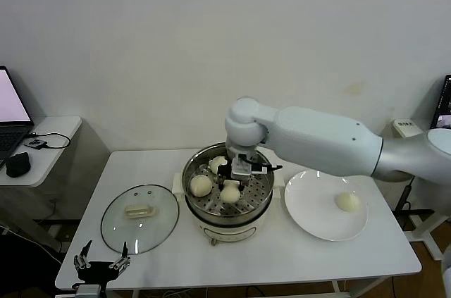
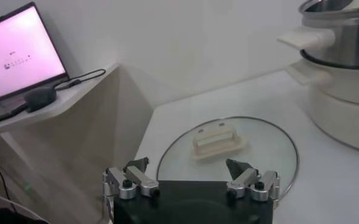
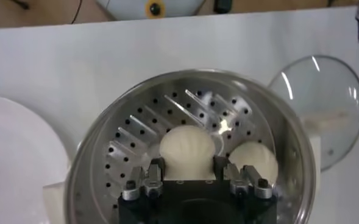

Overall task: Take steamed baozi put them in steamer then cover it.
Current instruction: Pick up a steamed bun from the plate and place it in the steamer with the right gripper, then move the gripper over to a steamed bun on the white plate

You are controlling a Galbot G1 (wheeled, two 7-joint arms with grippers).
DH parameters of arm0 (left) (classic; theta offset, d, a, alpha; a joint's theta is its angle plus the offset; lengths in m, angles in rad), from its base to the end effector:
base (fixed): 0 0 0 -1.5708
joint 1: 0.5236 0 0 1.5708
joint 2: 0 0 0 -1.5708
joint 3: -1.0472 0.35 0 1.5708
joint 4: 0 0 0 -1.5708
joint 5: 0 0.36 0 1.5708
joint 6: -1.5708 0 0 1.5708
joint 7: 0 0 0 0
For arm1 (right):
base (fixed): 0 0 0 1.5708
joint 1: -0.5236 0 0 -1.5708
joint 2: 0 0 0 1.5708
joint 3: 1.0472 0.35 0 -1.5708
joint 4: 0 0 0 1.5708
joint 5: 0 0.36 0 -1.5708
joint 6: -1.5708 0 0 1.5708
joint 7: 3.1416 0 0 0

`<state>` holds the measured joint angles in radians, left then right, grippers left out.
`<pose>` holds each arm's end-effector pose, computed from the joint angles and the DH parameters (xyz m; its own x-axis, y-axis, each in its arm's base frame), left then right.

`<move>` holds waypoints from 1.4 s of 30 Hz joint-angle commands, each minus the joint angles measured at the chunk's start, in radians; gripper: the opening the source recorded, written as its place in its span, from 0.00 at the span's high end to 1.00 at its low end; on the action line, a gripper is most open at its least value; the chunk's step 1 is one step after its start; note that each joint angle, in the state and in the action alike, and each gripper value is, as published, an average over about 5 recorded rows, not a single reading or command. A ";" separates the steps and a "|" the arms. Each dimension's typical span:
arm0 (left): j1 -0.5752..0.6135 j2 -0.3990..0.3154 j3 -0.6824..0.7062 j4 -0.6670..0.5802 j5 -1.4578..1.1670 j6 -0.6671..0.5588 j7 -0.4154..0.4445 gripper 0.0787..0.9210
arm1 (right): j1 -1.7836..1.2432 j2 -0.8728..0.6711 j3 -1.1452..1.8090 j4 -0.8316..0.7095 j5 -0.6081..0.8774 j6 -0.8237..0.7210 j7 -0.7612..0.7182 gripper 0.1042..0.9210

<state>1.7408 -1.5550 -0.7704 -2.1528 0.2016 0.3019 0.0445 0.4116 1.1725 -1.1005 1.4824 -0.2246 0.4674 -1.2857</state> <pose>0.1277 0.0759 -0.3025 -0.8916 -0.2460 0.3802 -0.1103 0.9323 0.3445 0.4856 0.1820 -0.0738 -0.0670 -0.1321 0.9890 0.0094 -0.9912 -0.1318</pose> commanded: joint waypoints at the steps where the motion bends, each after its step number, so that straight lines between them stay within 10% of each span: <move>1: 0.002 0.001 -0.004 -0.002 -0.001 0.000 0.001 0.12 | -0.056 0.033 -0.006 0.020 -0.049 0.017 0.017 0.51; 16: -0.008 -0.001 0.002 0.020 -0.002 0.002 0.003 0.12 | -0.088 0.031 0.000 -0.001 -0.050 -0.023 0.055 0.50; 27: -0.029 -0.002 0.011 0.018 0.004 0.008 0.012 0.12 | 0.025 -0.077 0.094 -0.029 0.178 -0.129 0.043 0.16; 35: -0.018 0.008 0.015 0.007 0.004 0.009 0.018 0.12 | 0.136 -0.294 0.144 -0.091 0.478 -0.439 0.034 0.12; 42: -0.006 0.024 0.020 0.004 0.003 0.009 0.020 0.12 | 0.060 -0.450 0.209 -0.133 0.460 -0.731 -0.001 0.12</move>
<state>1.7308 -1.5391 -0.7515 -2.1504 0.2059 0.3107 0.0635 0.4763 0.9390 -0.9693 1.3998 0.1101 0.0963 -1.2610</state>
